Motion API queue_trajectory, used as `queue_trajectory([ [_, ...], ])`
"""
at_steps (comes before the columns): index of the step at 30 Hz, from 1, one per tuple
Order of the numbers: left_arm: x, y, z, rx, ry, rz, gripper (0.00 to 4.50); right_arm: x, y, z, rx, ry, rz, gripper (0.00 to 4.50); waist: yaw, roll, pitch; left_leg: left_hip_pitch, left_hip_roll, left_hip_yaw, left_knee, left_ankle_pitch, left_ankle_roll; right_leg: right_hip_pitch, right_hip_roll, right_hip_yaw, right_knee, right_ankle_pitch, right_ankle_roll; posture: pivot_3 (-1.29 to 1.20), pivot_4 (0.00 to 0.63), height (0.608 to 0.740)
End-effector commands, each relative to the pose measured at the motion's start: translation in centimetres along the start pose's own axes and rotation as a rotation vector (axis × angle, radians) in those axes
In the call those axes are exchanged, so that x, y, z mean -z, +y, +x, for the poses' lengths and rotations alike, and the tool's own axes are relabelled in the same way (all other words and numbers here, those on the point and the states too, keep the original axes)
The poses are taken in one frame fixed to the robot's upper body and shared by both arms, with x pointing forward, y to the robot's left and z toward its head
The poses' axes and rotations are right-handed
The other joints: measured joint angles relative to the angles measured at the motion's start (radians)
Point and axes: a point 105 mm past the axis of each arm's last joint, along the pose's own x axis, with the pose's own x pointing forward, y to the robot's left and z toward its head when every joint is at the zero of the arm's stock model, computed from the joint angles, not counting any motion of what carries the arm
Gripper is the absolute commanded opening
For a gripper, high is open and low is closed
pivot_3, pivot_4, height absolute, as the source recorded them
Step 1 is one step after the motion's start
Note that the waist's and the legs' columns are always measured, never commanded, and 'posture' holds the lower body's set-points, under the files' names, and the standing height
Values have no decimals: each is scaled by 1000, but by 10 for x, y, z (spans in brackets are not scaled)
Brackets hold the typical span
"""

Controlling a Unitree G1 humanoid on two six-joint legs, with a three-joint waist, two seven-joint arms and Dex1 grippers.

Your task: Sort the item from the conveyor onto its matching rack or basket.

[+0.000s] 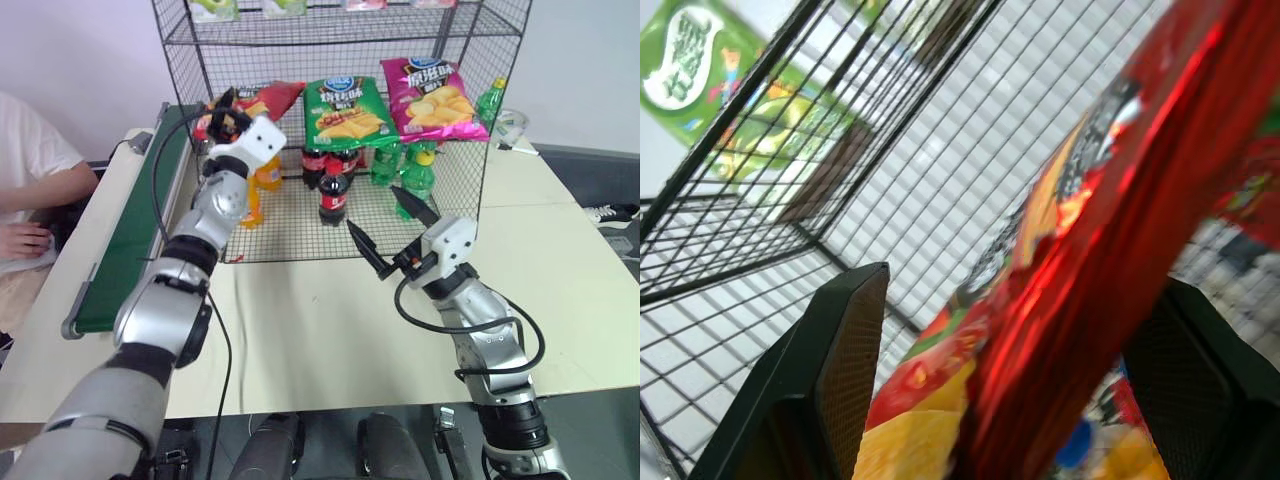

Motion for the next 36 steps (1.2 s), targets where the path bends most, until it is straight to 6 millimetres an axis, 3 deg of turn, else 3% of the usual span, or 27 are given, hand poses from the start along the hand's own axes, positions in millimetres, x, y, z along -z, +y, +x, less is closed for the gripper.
queue_trajectory([
  [1,-12,16,-3,-26,-51,1,3544,-14,1,3,-6,-62,-7,4500,0,0,0,0,0,0,0,0,0,0,0,0,0,0,0,0,150,740],
  [5,-8,15,-24,4,-44,-32,3544,-13,2,3,-11,-61,0,4500,0,0,0,0,0,0,0,0,0,0,0,1,0,0,0,0,150,740],
  [9,-27,22,-44,42,-144,-90,3544,-14,1,2,-11,-60,-3,4500,2,0,0,0,0,0,0,0,0,0,0,1,0,0,0,0,150,740],
  [13,-45,32,-68,110,-235,-294,3544,-14,-1,-1,-11,-56,-5,4500,4,0,0,0,0,0,0,0,0,0,-1,1,0,0,0,0,150,740],
  [17,-49,31,-108,308,-231,-674,3544,-16,-6,-7,-13,-49,-11,4500,-1,2,-1,1,1,0,0,0,0,1,-2,1,-1,0,-1,0,150,740],
  [22,-29,45,-142,437,-120,-775,3544,-26,-15,-26,-55,-28,-6,4500,3,3,-1,1,2,0,-1,-2,3,1,-1,3,-1,0,-1,0,150,740],
  [27,24,67,-187,539,160,-796,3544,-34,-28,-82,-280,189,65,4500,6,3,-1,3,2,0,0,-4,7,4,-2,3,-4,0,-2,0,150,740],
  [32,46,74,-219,612,257,-767,3544,-37,-47,-120,-366,358,77,4500,13,3,-1,8,2,1,-1,-5,8,10,-3,2,-6,-2,-5,0,150,740],
  [36,63,79,-231,609,299,-747,3544,-33,-55,-132,-366,401,77,4500,22,2,-1,7,3,2,-1,-5,8,10,-4,2,-6,-2,-5,0,150,740],
])
